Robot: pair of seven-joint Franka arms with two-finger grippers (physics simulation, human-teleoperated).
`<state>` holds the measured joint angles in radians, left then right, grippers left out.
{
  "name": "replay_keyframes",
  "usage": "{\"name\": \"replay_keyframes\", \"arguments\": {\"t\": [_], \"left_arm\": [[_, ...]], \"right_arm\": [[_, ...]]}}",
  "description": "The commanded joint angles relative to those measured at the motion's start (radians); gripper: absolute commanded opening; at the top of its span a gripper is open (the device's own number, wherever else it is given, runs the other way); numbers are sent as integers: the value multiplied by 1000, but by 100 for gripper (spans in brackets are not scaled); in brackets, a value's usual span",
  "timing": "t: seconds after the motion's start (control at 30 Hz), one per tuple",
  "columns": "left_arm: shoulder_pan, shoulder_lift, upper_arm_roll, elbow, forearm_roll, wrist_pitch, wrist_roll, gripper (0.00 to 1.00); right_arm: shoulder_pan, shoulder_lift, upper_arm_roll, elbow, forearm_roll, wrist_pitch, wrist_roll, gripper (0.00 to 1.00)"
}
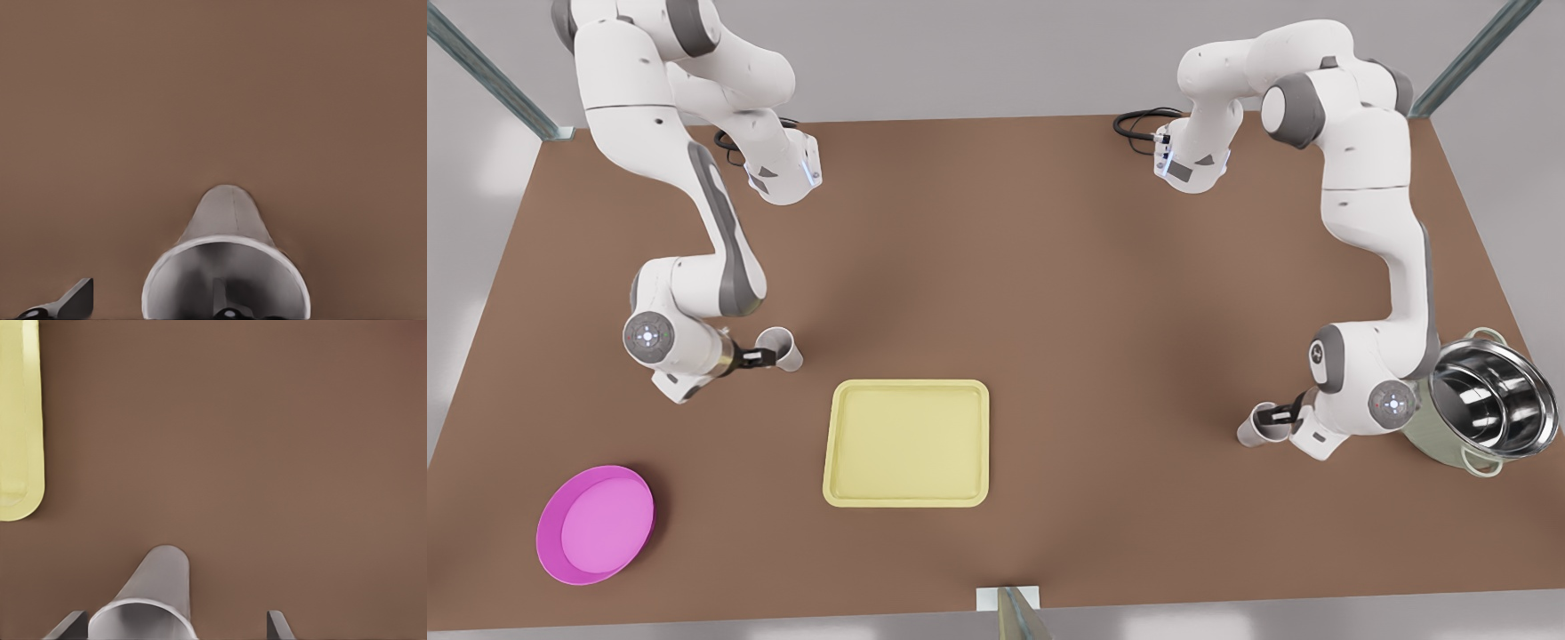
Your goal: Use both arms to respectively pick up the white IKEA cups from the middle-left and middle-right positions, then place the white IKEA cups onto the middle-middle tray, ensuring that the cups remain upright and do not tip over
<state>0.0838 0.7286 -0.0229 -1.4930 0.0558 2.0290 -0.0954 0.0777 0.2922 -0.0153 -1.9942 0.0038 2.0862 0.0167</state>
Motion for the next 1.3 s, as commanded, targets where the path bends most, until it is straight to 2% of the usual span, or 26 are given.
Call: {"name": "replay_keyframes", "arguments": {"t": [0.0,0.03,0.13,0.2,0.27,0.33,0.4,0.47,0.5,0.57,0.63,0.67,0.73,0.77,0.8,0.9,1.07,1.17,1.27], "left_arm": [[-1,0,0,-4,-8,43,8,51],[-3,2,0,-4,-62,42,8,40],[-6,8,-2,-4,-103,43,6,28],[-21,3,-3,-3,-102,57,6,28],[-22,2,-15,-1,-102,106,6,21],[-36,-6,-17,2,-99,106,3,21],[-42,-6,-66,5,-93,102,-99,21],[-163,-9,-81,75,-94,-8,-430,21],[-249,-9,-115,143,-96,-76,-752,21],[-401,3,-198,227,-96,-67,-1229,21],[-481,70,-269,310,-96,57,-1488,21],[-529,113,-269,376,-94,59,-1489,21],[-579,221,-252,556,-90,112,-1489,21],[-582,230,-252,568,-88,146,-1462,21],[-592,233,-252,586,-88,160,-1452,21],[-644,311,-223,659,-88,191,-1449,21],[-684,356,-207,659,-90,145,-1457,21],[-682,371,-206,657,-90,112,-1454,21],[-684,391,-183,657,-90,91,-1454,21]], "right_arm": [[-9,-4,0,-21,21,92,-9,100],[-10,-10,0,-35,21,92,-9,100],[-9,-50,0,-95,19,97,-11,100],[-9,-76,0,-159,19,146,-12,100],[-9,-84,0,-222,19,224,-14,100],[-12,-74,0,-236,19,256,-18,100],[-19,-59,0,-238,19,265,-18,100],[-30,-15,0,-222,19,285,-20,100],[-30,11,0,-222,19,313,-20,100],[-30,22,0,-224,19,316,-20,100],[-29,21,1,-227,19,314,-27,100],[-29,19,1,-227,18,314,-29,95],[-30,16,1,-225,19,311,-53,69],[-30,15,1,-222,19,305,-86,48],[-30,15,1,-219,19,302,-96,38],[-24,10,1,-176,19,232,-133,21],[-18,13,3,-100,18,155,-141,21],[1,30,6,1,19,83,-133,21],[25,73,24,112,128,67,-123,21]]}}
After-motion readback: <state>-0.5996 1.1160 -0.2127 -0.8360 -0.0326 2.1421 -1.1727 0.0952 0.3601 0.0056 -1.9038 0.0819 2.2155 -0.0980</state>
